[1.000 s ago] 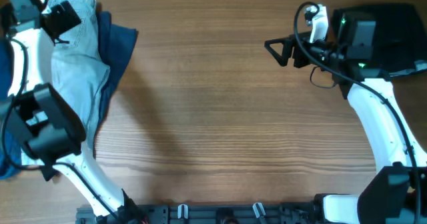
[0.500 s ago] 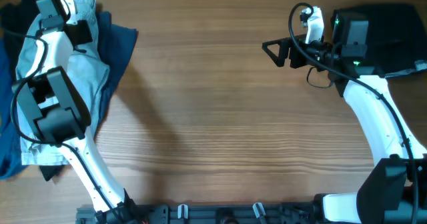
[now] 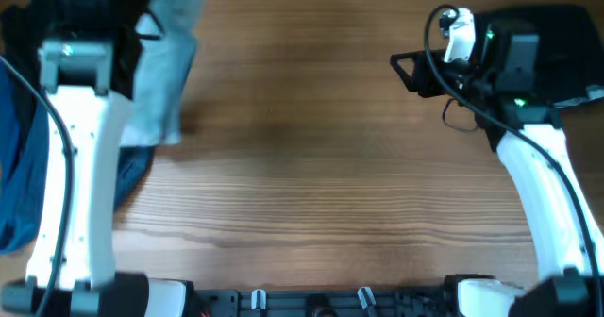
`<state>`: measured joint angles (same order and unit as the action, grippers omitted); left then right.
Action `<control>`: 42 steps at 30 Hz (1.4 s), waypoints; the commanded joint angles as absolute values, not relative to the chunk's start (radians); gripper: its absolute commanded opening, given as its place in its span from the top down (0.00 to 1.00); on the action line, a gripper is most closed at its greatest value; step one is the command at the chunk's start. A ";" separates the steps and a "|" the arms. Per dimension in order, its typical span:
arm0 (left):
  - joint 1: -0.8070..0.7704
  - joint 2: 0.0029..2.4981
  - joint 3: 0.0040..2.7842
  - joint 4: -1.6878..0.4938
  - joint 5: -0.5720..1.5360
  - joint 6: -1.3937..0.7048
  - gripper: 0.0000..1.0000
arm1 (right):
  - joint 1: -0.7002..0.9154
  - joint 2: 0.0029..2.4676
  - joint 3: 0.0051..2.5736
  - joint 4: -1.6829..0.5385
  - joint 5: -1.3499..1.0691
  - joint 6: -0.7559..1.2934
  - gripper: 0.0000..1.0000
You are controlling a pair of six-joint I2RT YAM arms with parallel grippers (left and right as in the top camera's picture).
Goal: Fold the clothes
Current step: 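Grasp the shorts with the left gripper and lift them off the pile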
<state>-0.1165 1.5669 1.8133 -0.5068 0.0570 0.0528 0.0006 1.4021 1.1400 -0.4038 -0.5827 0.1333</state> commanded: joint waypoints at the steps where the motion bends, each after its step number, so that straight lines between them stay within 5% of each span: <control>1: -0.224 1.489 1.835 -0.523 0.101 0.036 0.96 | 0.002 1.327 1.158 -0.435 -0.666 0.159 0.46; 14: -0.316 1.462 1.835 -0.627 0.361 -0.062 0.96 | -0.034 1.423 1.157 -0.229 -1.083 -0.023 0.38; 22: -0.363 1.452 1.835 -0.646 0.371 -0.065 0.96 | -0.034 1.651 1.157 0.036 -1.209 0.247 0.40; 29: -0.363 1.453 1.835 -0.648 0.371 -0.065 0.96 | 0.019 1.655 1.157 0.041 -1.256 0.288 0.53; 32: -0.363 1.453 1.835 -0.648 0.370 -0.065 0.96 | 0.085 1.660 1.157 0.040 -1.225 0.288 0.72; 34: -0.363 1.453 1.835 -0.648 0.370 -0.065 0.96 | 0.109 1.662 1.157 0.031 -1.203 0.292 0.95; 42: -0.362 1.477 1.835 -0.647 0.166 -0.060 0.89 | 0.059 1.640 1.158 -0.266 -0.906 0.135 0.96</control>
<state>-0.3653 1.4944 1.8111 -0.6842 0.2813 -0.0475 0.0879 1.6493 1.1511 -0.1936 -1.0737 0.2363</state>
